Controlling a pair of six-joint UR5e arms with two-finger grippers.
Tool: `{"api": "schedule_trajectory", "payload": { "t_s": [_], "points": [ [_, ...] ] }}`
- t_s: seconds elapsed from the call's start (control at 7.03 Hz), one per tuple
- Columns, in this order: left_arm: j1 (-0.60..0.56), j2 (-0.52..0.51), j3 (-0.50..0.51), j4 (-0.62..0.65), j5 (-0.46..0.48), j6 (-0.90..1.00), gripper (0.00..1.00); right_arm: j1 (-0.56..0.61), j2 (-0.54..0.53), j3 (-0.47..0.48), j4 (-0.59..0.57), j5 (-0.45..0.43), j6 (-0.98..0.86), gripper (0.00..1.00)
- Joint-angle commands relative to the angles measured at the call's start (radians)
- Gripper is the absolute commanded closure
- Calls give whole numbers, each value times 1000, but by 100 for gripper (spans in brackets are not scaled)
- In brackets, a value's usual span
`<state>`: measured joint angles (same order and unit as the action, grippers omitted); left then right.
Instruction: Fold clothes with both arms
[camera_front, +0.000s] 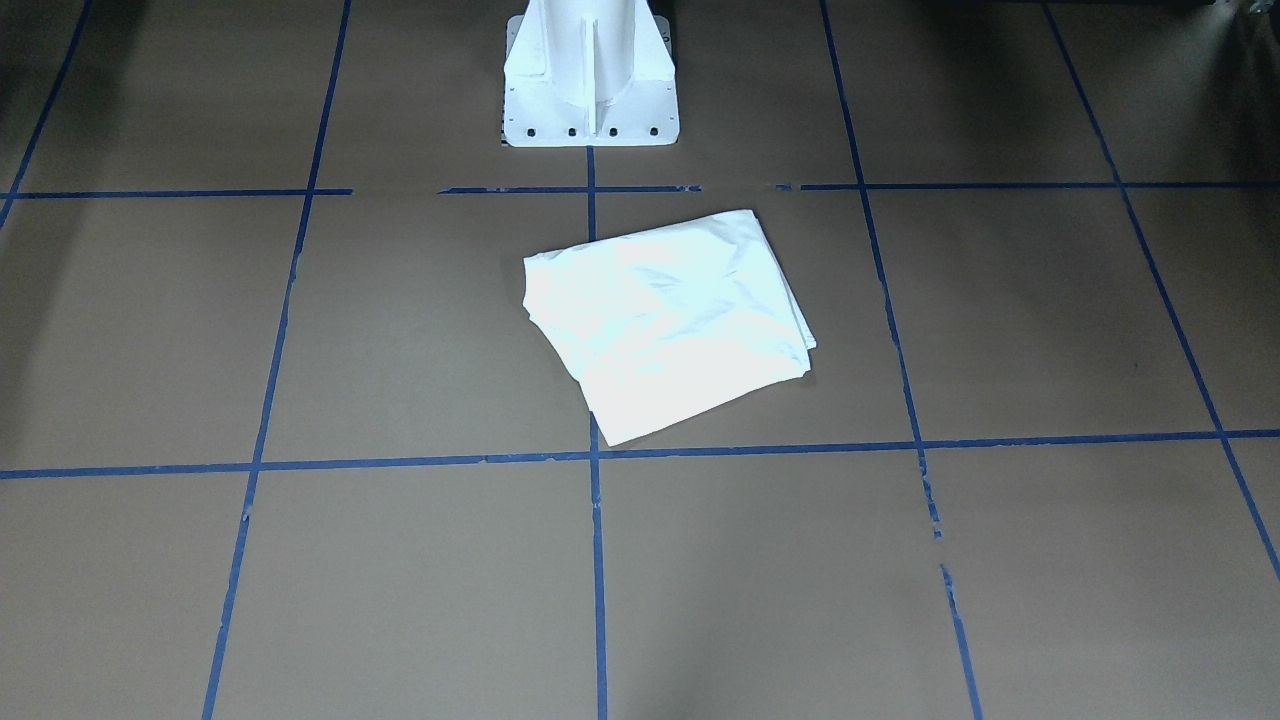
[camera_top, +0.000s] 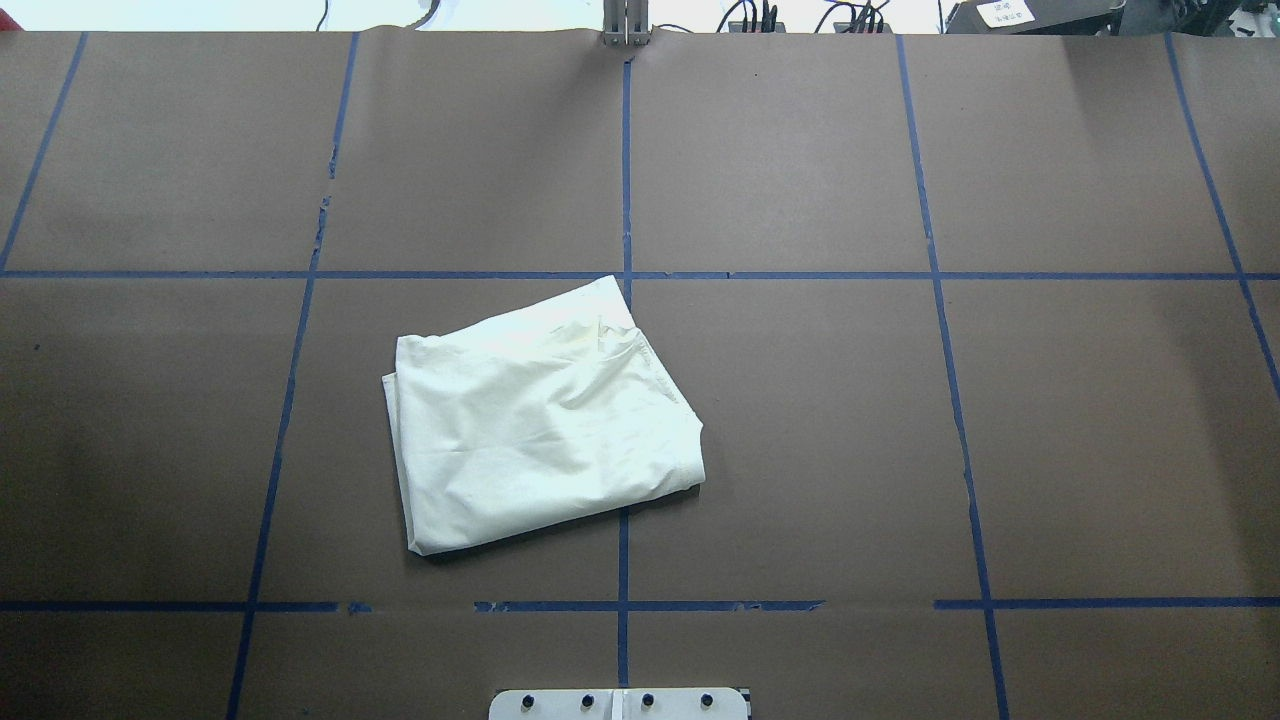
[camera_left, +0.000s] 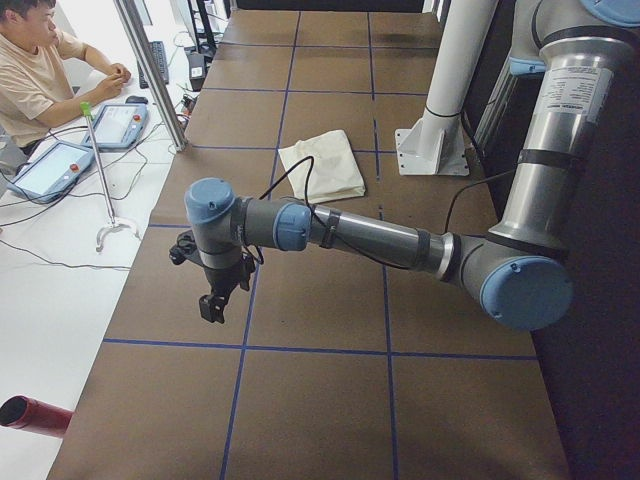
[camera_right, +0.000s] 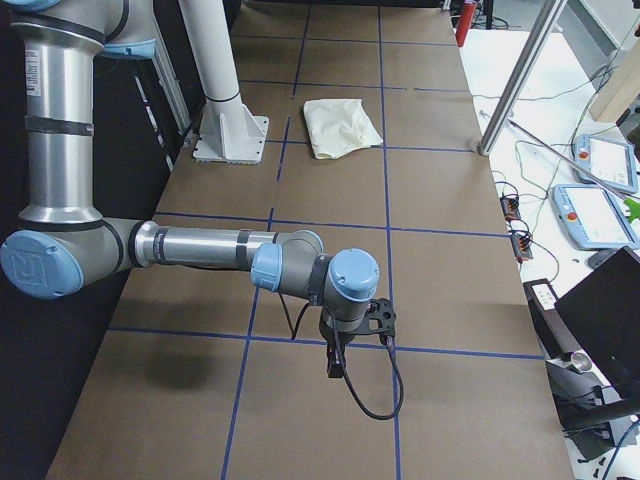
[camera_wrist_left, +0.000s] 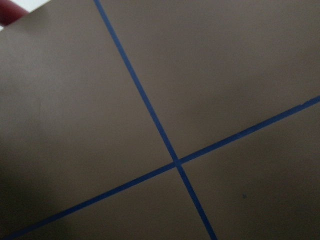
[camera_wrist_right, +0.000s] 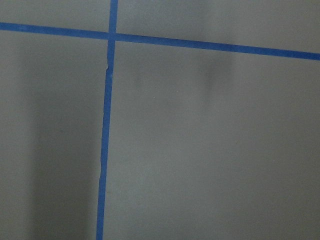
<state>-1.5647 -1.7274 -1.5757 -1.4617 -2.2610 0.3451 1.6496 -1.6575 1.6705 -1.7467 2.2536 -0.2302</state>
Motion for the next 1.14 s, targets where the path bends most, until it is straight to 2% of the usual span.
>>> {"api": "schedule_trajectory", "payload": {
  "t_s": [0.0, 0.43, 1.0],
  "points": [
    [-6, 70, 5, -20, -86, -61, 0, -17, -8, 14, 12, -6, 35, 0],
    [-5, 69, 5, -84, -86, -109, 0, -73, -5, 17, 122, -5, 182, 0],
    [-3, 60, 9, -78, -71, -112, 0, -73, -1, 15, 124, 7, 181, 0]
  ]
}}
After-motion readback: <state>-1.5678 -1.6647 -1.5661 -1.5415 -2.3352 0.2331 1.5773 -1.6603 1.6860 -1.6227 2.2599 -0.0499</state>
